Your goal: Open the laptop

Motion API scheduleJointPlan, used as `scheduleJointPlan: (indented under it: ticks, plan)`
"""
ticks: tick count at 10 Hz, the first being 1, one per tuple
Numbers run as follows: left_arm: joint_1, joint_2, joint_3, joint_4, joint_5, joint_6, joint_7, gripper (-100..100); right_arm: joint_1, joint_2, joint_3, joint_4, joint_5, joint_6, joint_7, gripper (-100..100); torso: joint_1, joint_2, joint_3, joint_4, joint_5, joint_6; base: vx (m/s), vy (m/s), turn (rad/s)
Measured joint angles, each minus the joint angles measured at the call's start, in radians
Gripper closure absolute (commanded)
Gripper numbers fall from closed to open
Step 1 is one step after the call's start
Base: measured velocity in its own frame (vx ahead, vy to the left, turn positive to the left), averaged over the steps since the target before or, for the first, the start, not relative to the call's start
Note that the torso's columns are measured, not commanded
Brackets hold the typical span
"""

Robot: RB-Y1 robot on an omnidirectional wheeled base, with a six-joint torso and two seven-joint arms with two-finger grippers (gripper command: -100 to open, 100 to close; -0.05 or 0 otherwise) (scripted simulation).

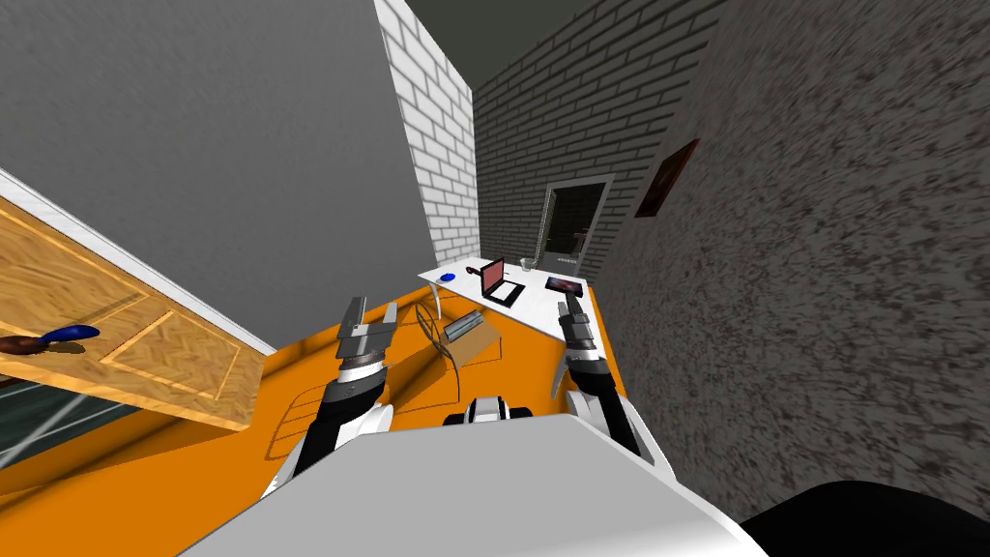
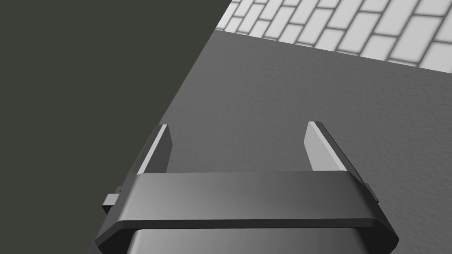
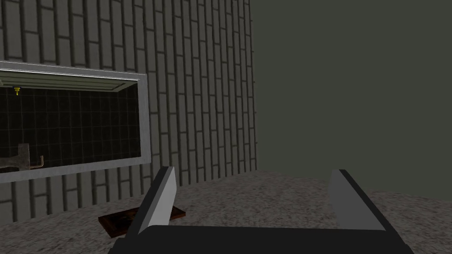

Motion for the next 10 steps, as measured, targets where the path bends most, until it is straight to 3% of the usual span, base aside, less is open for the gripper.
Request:
scheduleJointPlan:
  ticks: [3,10]
  plan:
    - [0.0,0.0,0.0,0.0,0.0,0.0,0.0,0,0.024,-0.071,0.008,0.018,0.043,0.068,0.011,-100,0.0,0.012,-0.025,0.014,0.0,0.0,-0.027,0.075,0.052]
    - [0.0,0.0,0.0,0.0,0.0,0.0,0.0,0,0.024,-0.219,0.005,0.124,0.124,0.212,0.026,-100,0.0,0.012,-0.025,0.014,0.0,0.0,-0.022,0.058,0.06]
